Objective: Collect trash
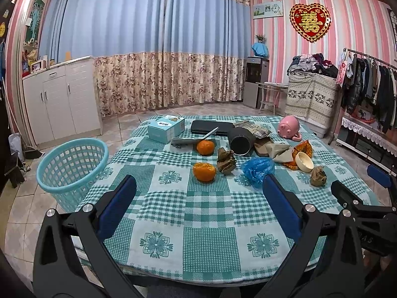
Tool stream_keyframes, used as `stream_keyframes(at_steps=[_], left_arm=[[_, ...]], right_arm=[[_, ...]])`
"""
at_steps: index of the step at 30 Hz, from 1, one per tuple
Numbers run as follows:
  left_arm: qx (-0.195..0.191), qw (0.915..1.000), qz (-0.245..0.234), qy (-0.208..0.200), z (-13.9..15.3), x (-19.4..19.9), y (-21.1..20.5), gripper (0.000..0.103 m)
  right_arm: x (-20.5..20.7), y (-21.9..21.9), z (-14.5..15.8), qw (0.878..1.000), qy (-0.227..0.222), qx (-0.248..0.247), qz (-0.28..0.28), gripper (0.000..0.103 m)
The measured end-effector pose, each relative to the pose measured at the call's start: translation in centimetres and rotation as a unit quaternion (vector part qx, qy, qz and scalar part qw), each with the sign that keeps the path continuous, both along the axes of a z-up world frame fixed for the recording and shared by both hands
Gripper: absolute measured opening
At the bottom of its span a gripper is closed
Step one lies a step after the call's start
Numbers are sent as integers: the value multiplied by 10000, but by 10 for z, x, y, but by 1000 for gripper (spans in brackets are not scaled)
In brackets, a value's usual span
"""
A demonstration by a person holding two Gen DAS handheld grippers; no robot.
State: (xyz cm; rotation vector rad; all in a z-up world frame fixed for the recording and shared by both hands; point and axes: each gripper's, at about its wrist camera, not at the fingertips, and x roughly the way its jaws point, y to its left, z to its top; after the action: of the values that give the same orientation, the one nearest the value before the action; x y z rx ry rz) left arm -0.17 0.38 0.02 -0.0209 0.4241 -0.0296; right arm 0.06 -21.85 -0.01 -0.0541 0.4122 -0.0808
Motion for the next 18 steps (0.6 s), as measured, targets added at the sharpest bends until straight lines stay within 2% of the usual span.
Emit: stream_keyframes(at_steps=[18], left_arm=[[-1,10000,32,-12,1,-1,0,98]], right_arm=[[2,-2,-6,10000,-16,22,-19,99]])
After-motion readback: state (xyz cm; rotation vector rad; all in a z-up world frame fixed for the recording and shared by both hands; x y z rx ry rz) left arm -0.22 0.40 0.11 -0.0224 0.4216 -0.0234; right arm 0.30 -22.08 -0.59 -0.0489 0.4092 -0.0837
